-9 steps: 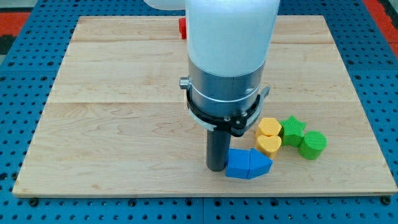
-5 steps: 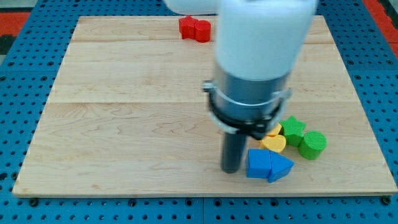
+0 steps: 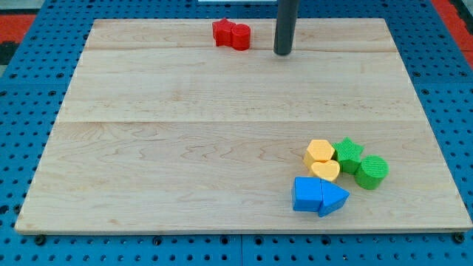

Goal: Move the red circle to the top left of the yellow hexagon

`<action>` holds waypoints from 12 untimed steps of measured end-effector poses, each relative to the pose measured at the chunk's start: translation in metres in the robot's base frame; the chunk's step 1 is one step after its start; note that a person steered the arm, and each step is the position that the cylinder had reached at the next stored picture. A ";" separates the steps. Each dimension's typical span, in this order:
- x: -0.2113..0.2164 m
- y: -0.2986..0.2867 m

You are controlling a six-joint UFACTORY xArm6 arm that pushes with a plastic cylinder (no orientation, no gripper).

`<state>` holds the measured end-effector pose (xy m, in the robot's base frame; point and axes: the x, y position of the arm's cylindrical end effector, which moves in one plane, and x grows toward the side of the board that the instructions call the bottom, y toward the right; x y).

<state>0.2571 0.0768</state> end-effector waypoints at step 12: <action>-0.048 -0.082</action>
<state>0.2093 -0.0049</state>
